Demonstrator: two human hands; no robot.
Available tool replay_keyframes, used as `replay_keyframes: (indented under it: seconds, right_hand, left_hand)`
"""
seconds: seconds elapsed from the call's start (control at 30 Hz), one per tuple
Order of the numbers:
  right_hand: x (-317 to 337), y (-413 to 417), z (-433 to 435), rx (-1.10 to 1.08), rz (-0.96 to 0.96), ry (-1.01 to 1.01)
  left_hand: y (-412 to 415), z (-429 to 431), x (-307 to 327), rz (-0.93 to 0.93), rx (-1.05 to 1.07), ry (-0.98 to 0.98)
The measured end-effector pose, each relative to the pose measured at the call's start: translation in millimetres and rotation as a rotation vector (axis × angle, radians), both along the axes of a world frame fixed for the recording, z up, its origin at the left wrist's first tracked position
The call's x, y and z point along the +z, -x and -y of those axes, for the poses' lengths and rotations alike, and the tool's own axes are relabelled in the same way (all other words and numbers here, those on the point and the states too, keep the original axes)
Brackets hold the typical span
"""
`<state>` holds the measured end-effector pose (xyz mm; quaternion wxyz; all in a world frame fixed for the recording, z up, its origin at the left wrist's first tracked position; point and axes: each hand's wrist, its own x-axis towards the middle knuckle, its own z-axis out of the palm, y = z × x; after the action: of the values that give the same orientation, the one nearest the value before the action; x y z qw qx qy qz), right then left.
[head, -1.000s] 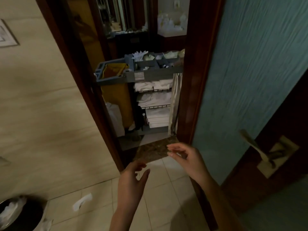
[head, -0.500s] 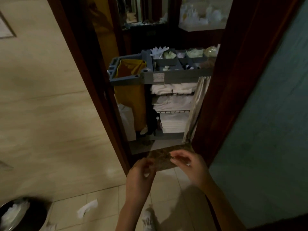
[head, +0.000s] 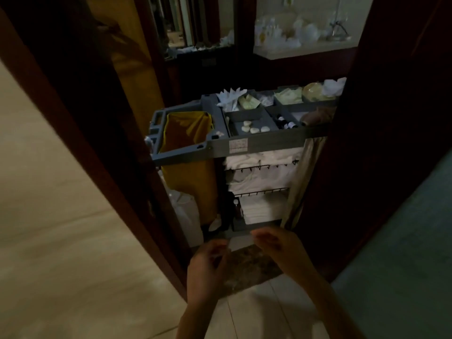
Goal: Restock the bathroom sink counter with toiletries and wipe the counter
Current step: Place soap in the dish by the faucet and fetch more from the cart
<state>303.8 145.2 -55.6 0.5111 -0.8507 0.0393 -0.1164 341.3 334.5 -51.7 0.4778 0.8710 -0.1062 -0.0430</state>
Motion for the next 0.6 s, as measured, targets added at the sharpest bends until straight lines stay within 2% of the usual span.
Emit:
replay_keyframes:
  seconds: [0.1, 0.17, 0.27, 0.37, 0.5, 0.6]
  right_hand:
    - [-5.6, -20.2, 16.5, -0.065, -0.067, -0.075]
    - [-15.3, -34.2, 31.7, -0.086, -0.105, -0.102]
    - [-28.1, -68.8, 58.8, -0.109, -0.132, -0.095]
    - [-33.3, -119.2, 88.8, -0.068, -0.120, -0.041]
    - [-24.6, -196.6, 135.3, -0.041, -0.101, -0.062]
    - [-8.7, -243.3, 175.6, -0.039, -0.079, -0.064]
  left_hand:
    - [-32.8, 22.6, -5.0, -0.060, -0.020, 0.003]
    - [-52.5, 41.3, -11.2, 0.015, -0.073, -0.021]
    - [-84.2, 71.2, -17.7, -0.053, -0.144, -0.002]
    - [-124.0, 103.2, -29.3, -0.092, -0.115, 0.005]
    - [-190.6, 153.3, -24.8, 0.044, -0.049, -0.032]
    - [-235.7, 193.9, -4.8, 0.060, -0.084, -0.060]
